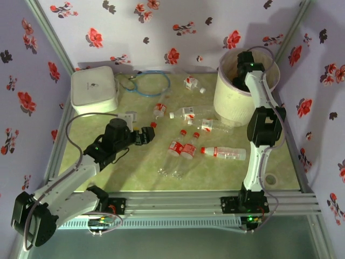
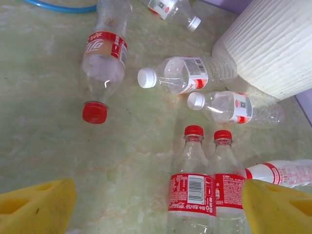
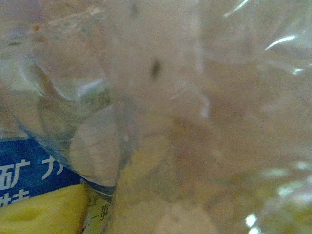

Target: Put the plastic bottles in the bin

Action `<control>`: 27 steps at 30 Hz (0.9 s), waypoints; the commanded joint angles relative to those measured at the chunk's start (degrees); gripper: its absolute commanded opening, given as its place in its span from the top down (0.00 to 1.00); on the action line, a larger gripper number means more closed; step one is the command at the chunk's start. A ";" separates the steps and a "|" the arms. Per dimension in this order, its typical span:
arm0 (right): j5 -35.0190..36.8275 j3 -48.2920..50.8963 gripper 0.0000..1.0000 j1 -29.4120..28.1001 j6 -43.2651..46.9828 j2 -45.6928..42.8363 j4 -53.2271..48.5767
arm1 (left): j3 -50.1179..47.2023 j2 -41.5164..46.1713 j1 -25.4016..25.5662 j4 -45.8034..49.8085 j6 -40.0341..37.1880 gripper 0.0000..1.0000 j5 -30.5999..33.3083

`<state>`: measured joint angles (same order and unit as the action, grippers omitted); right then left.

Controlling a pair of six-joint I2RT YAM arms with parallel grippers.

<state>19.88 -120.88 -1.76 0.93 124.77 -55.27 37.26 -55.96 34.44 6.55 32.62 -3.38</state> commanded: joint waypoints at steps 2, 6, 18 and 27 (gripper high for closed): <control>-1.95 0.11 0.14 -0.26 0.19 -4.72 -1.60 | 0.22 -1.46 -0.42 -0.96 -0.33 0.12 0.35; -1.07 0.29 0.06 -0.68 0.73 -8.39 -1.42 | 0.71 -2.56 -0.42 -1.50 -0.35 0.12 -0.39; -0.19 7.01 0.01 -3.33 -1.16 -25.81 7.38 | 1.11 -3.86 -0.44 -1.12 -0.59 0.12 -0.03; -15.56 27.15 0.01 -3.51 -10.26 -44.35 28.30 | 4.77 -8.81 -1.56 0.88 -4.47 0.11 2.31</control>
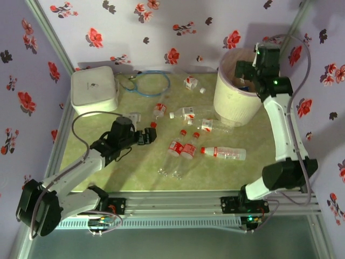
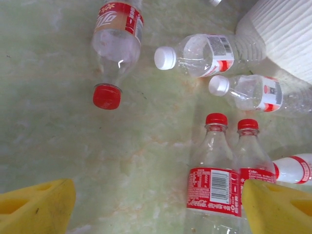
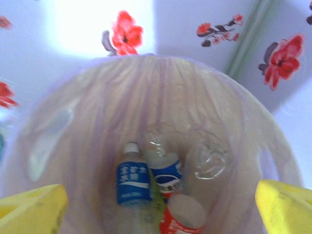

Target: Put the plastic bottles in the bin

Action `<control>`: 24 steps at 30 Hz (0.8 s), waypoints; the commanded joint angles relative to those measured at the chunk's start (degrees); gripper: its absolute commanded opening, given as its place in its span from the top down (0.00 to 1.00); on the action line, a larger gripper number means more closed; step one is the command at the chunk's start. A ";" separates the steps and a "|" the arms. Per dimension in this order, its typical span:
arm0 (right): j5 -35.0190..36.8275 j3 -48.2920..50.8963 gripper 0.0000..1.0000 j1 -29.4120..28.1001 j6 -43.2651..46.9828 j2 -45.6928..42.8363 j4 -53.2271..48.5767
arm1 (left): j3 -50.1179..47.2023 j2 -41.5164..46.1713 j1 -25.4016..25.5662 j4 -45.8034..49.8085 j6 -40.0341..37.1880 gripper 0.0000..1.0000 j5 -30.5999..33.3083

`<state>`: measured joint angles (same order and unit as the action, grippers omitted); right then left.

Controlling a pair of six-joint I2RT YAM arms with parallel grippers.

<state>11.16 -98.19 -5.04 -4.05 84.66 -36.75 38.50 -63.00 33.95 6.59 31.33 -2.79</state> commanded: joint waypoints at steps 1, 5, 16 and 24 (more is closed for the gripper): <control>-9.27 6.32 0.01 -0.23 -6.75 -5.96 11.59 | 4.90 -3.07 -1.51 1.37 -4.05 0.11 1.73; -20.66 10.59 0.01 -0.45 -11.77 -9.83 12.85 | 11.01 -10.03 -2.48 2.39 -7.38 0.11 1.59; -40.91 29.47 0.01 -4.65 -13.69 -23.83 15.39 | 30.35 -33.99 -7.64 5.26 -12.71 0.13 -5.91; -43.17 36.60 0.01 -5.53 -16.77 -25.91 16.61 | 42.97 -49.87 -10.19 9.00 -14.25 0.11 -11.09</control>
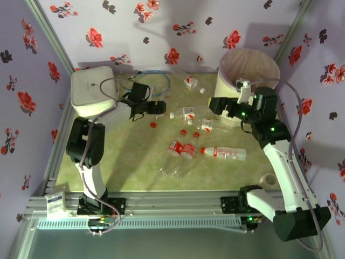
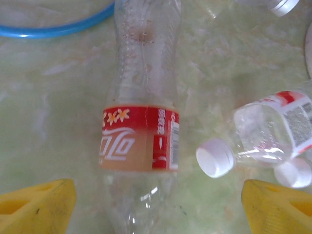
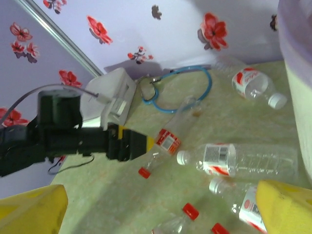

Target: Put the plastic bottles in the bin

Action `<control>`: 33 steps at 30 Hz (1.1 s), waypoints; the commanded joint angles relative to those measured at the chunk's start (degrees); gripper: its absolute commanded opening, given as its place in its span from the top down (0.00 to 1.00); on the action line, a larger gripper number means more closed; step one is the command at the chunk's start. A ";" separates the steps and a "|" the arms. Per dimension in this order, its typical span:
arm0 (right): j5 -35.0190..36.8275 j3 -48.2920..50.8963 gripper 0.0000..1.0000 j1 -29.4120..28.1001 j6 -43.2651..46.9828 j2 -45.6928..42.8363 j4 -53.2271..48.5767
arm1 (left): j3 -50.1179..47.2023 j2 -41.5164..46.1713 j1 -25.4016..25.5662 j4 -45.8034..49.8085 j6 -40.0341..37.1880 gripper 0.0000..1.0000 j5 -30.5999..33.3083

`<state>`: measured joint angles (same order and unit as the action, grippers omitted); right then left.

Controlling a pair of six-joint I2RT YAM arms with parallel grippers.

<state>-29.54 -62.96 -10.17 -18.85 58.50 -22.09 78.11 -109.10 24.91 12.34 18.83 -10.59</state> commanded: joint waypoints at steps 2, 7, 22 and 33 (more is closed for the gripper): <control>-2.65 1.53 0.01 -0.40 -1.68 0.77 1.78 | 5.92 -6.86 -1.42 4.44 -1.84 0.10 -3.76; -2.27 2.03 0.01 -0.45 -0.79 1.76 2.16 | 10.13 -12.61 -1.48 6.30 -1.87 0.10 -6.04; -1.30 2.10 0.01 -0.38 0.93 3.02 -0.06 | 9.81 -13.29 -1.44 5.76 -0.85 0.44 -5.93; -1.86 1.68 0.01 -5.84 -6.13 7.60 6.96 | -2.05 5.74 -1.09 -2.08 1.97 0.47 -8.30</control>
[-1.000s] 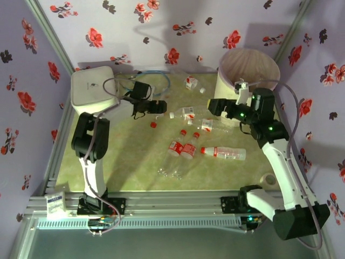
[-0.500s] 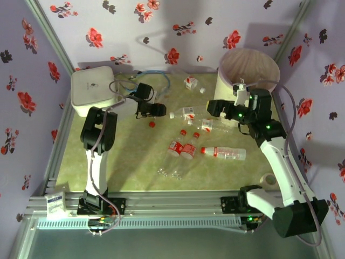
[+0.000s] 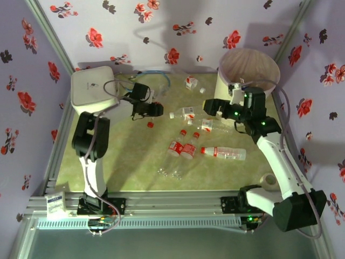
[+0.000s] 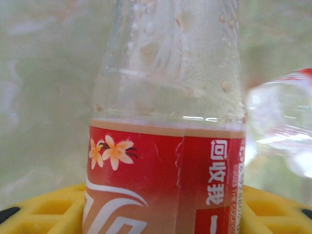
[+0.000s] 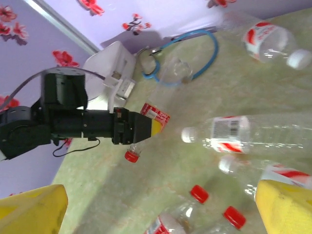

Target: Put the plastic bottles in the bin

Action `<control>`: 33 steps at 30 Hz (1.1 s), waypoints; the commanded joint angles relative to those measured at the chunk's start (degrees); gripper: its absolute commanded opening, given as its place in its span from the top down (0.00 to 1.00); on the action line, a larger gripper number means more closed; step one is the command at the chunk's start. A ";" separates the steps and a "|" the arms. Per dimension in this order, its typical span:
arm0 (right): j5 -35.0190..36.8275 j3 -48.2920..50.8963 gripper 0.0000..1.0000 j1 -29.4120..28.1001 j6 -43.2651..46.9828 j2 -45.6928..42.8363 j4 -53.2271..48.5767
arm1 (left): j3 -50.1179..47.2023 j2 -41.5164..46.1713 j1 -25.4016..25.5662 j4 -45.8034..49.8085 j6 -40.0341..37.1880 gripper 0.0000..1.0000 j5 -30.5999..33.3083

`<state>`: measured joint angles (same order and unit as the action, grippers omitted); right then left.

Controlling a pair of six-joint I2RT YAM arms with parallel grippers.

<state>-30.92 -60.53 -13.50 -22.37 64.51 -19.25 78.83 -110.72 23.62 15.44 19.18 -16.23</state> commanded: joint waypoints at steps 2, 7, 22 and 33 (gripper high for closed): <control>0.07 -1.70 0.04 -5.14 -3.31 3.78 5.28 | -7.39 12.13 0.39 -9.66 3.74 0.49 -5.03; -2.53 -3.92 0.10 -9.69 -7.19 10.36 12.10 | -19.79 20.04 3.14 -25.43 13.06 0.60 -9.47; -4.15 -11.17 0.08 -14.67 -7.57 24.54 10.14 | -33.55 27.75 15.01 -44.06 21.91 0.61 -2.15; -5.81 -10.75 0.25 -15.33 -9.30 26.96 12.30 | -33.65 29.07 15.93 -41.81 20.68 0.60 -0.38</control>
<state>-36.12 -70.43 -28.49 -31.66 90.76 -7.49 45.52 -82.52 39.03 -24.58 40.18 -17.56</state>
